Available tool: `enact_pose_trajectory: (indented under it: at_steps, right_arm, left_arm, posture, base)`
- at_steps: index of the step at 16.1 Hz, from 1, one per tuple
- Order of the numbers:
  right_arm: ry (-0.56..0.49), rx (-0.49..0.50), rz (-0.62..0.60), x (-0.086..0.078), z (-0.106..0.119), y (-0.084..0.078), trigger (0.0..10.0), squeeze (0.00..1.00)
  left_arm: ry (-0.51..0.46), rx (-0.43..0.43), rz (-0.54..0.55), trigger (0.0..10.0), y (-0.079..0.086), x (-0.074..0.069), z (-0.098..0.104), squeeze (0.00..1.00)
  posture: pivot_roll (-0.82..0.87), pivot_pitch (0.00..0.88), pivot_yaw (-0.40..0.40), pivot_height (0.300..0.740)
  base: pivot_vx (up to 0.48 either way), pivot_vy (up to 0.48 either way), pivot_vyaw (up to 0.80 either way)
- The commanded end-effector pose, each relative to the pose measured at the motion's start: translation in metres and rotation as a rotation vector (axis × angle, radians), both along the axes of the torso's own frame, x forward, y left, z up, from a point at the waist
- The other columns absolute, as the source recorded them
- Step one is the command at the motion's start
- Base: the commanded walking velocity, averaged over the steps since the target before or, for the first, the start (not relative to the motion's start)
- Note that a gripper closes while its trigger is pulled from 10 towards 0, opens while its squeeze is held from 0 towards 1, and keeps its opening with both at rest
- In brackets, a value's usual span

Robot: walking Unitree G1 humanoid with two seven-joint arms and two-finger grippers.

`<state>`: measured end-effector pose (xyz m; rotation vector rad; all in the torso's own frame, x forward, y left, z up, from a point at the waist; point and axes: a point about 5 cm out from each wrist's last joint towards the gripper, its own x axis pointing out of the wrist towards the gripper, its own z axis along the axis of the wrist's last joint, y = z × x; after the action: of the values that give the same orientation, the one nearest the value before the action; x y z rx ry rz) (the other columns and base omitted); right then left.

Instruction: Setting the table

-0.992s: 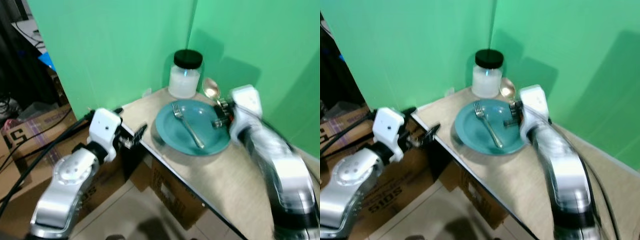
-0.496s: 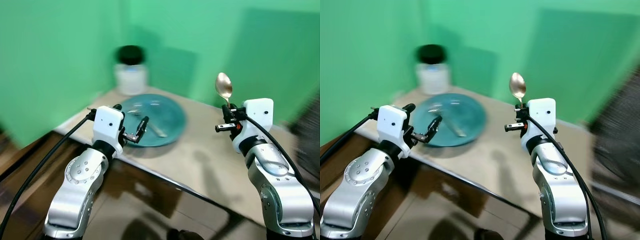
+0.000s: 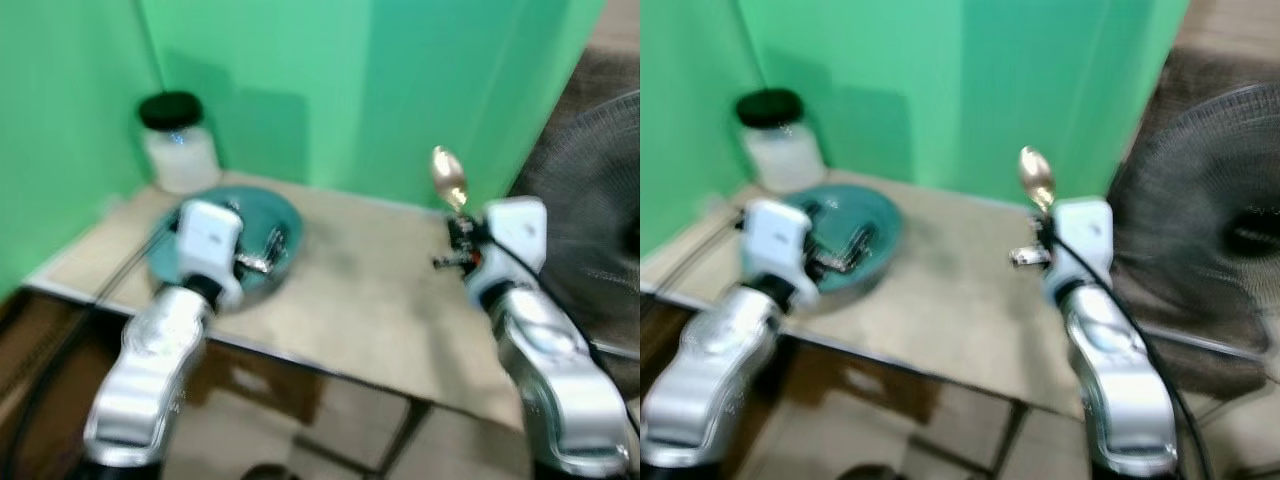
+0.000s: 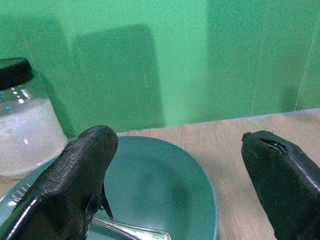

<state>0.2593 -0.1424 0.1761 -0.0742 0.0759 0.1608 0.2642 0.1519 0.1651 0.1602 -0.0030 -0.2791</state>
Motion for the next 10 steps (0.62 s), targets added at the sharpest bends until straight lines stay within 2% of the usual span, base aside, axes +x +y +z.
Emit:
enact_pose_trajectory:
  at_steps: [1,6,9,10]
  right_arm:
    - [-0.002,-0.009,-0.006,-0.001,0.001,-0.005,10.0,0.00]
    - [0.013,-0.019,0.051,0.002,0.000,-0.001,10.0,0.00]
    - [0.045,-0.006,0.019,0.001,-0.004,-0.004,10.0,0.00]
    - [0.095,-0.012,-0.059,0.002,-0.011,-0.012,10.0,0.00]
  left_arm:
    - [0.005,0.000,-0.005,10.0,-0.003,0.000,0.000,0.00]
    - [-0.002,0.017,-0.002,10.0,-0.001,0.000,0.000,0.00]
    - [0.001,0.025,0.003,10.0,0.000,-0.001,0.000,0.00]
    - [-0.002,0.026,0.006,10.0,0.000,0.000,0.000,0.00]
  posture:
    - [0.07,0.000,-0.023,0.740]
    - [0.09,0.000,-0.042,0.740]
    - [0.10,0.000,-0.047,0.740]
    - [0.09,0.000,-0.038,0.740]
  base:
    - [0.000,0.000,-0.80]
    - [0.000,0.000,-0.80]
    - [0.000,0.000,-0.80]
    - [0.000,0.000,-0.80]
